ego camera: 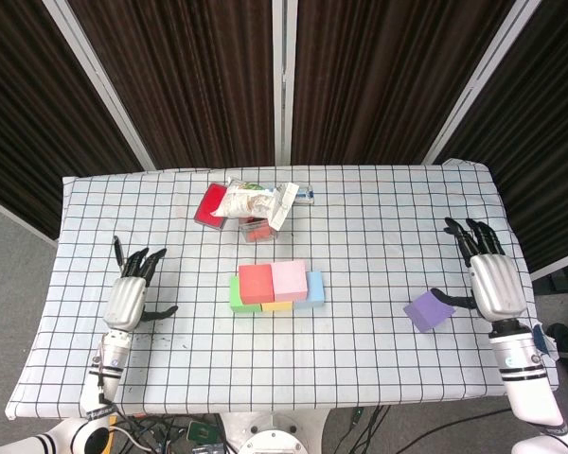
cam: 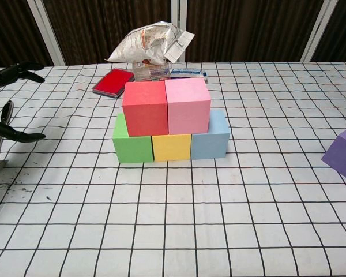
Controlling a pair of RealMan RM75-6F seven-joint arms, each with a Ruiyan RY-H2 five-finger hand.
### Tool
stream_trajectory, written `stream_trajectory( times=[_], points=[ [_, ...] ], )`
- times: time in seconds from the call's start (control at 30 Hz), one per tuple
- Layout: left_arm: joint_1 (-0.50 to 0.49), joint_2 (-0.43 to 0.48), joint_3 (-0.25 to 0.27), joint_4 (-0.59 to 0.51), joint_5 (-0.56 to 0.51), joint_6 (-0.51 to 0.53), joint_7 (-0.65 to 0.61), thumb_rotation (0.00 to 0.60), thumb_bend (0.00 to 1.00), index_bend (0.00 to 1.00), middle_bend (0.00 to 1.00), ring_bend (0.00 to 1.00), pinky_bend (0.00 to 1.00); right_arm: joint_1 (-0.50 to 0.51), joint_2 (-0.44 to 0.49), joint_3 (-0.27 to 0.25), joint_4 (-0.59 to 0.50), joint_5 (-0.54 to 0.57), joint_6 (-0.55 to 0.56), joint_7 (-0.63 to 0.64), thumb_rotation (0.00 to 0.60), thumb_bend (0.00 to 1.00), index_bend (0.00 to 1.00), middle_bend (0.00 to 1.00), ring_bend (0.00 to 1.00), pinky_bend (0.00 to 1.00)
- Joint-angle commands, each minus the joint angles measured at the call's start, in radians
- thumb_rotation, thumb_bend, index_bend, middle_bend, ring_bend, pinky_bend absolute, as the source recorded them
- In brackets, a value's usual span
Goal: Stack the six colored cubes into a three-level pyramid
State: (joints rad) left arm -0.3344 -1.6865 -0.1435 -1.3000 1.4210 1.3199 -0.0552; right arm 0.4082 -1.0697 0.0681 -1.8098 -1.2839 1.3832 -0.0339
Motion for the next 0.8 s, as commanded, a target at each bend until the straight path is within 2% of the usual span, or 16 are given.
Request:
stream_trajectory(
  times=[0.03,0.17,0.37,0.5,0.6,0.8],
  points=[
    [0.0,0.0,0.003,-0.003,-0.001,0.001,0.002,0.6,0.0,0.08,0.13,0.0,0.01,-0.025,0.02,-0.031,0.046,0.005,-0.045,0.005,0.6,0.0,0.0,0.17,0.0,0.0],
    [0.001,0.002,0.006,-0.009,-0.001,0.004,0.006,0.6,0.0,0.08,0.13,0.0,0.01,-0.041,0.039,-0.061,0.078,0.015,-0.096,-0.04,0.6,0.0,0.0,0.16,0.0,0.0],
    [0.004,0.006,0.009,-0.016,-0.002,0.012,0.001,0.6,0.0,0.08,0.13,0.0,0.01,-0.07,0.035,-0.065,0.052,0.077,-0.146,-0.024,0.6,0.0,0.0,0.16,0.0,0.0],
    [0.006,0.01,0.014,-0.017,0.0,0.012,-0.006,0.6,0.0,0.08,0.13,0.0,0.01,-0.078,0.011,-0.074,0.069,0.068,-0.153,-0.076,0.6,0.0,0.0,0.16,0.0,0.0],
    [0.008,0.014,0.017,-0.019,0.001,0.014,-0.01,0.6,0.0,0.09,0.13,0.0,0.01,-0.064,-0.007,-0.081,0.103,0.036,-0.188,-0.091,0.6,0.0,0.0,0.15,0.0,0.0],
    [0.01,0.022,0.016,-0.026,-0.004,0.015,-0.015,0.6,0.0,0.09,0.13,0.0,0.01,0.001,0.001,-0.133,0.191,-0.089,-0.323,-0.153,0.6,0.0,0.0,0.1,0.0,0.0]
  ],
)
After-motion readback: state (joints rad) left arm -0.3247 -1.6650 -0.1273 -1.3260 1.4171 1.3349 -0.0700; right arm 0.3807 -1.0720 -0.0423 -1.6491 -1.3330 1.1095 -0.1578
